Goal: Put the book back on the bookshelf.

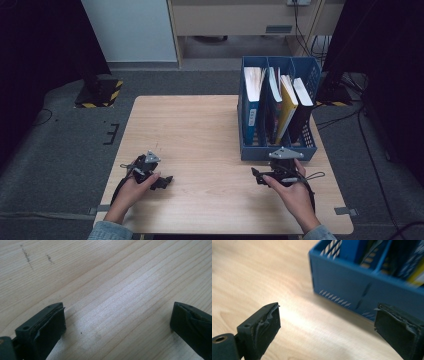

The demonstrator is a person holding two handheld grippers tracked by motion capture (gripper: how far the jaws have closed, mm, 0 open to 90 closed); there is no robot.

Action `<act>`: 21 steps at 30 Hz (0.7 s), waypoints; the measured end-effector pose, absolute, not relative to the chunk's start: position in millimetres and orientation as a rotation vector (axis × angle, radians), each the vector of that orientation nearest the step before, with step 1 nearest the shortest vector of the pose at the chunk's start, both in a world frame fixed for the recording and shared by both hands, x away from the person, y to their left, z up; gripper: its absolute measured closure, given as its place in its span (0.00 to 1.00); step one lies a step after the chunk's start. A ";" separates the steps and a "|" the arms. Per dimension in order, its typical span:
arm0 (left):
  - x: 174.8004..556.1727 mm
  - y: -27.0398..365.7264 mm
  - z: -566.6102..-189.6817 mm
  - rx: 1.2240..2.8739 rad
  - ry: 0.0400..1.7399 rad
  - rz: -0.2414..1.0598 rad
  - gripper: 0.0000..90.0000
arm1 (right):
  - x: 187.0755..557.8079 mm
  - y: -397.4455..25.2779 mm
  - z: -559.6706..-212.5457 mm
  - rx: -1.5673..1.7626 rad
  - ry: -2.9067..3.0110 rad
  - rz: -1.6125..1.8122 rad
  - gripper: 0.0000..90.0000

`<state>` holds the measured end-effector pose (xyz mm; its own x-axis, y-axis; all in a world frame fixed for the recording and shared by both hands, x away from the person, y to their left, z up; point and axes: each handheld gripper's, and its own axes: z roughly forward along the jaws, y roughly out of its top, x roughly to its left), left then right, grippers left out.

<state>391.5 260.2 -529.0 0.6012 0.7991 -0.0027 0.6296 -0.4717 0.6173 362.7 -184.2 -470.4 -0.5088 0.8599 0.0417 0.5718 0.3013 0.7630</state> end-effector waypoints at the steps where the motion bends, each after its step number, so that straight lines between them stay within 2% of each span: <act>1: 391.5 260.3 -529.1 2.252 1.125 0.386 0.00 | 360.5 -179.2 -482.3 1.282 2.229 1.039 0.08; 12: 391.8 260.3 -529.2 2.253 1.120 0.385 0.00 | 366.3 -134.7 -514.7 1.185 2.328 1.037 0.09; 21: 392.0 260.1 -529.1 2.253 1.121 0.384 0.00 | 383.0 -108.6 -526.0 1.167 2.324 0.991 0.09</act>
